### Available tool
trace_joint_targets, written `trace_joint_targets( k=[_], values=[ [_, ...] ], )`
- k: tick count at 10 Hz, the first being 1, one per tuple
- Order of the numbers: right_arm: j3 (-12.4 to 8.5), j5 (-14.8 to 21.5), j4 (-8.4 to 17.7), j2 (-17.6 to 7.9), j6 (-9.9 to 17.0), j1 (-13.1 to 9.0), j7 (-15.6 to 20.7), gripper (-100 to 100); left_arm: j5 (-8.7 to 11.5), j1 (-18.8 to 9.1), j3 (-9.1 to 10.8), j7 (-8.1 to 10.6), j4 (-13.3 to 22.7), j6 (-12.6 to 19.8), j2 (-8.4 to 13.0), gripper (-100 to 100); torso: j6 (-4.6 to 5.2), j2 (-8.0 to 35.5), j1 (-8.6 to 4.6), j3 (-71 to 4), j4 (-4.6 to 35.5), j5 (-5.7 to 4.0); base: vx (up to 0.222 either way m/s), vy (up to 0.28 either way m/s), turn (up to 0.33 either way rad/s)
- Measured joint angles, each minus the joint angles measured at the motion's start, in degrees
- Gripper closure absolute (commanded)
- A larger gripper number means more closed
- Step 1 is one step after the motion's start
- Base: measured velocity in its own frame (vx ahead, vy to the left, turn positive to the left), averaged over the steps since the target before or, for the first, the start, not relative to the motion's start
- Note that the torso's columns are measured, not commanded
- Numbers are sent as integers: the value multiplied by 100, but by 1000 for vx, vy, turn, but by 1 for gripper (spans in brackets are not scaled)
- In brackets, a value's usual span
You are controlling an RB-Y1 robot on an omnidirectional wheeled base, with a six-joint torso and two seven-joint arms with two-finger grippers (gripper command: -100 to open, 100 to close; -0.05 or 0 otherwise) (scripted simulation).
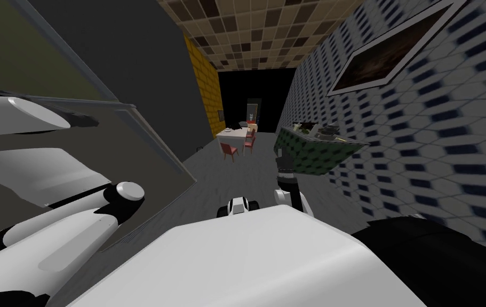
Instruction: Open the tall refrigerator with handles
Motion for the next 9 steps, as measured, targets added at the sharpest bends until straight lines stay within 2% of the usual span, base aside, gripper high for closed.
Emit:
trace_joint_targets(
  k=[6, 9],
  values=[
    [0, 0, 0, 0, 0, 1, 0, 0, -261, 50, 189, 95, -12, 80, 147, -100, -1, 97, -6, 60, 29, -2, 202, 2, 20],
    [0, 0, 0, 0, 0, 1, 0, 0, -468, 74, 278, 176, -61, 152, 197, -100, 0, 95, -8, 58, 28, -3, 200, 19, 20]
  ],
)
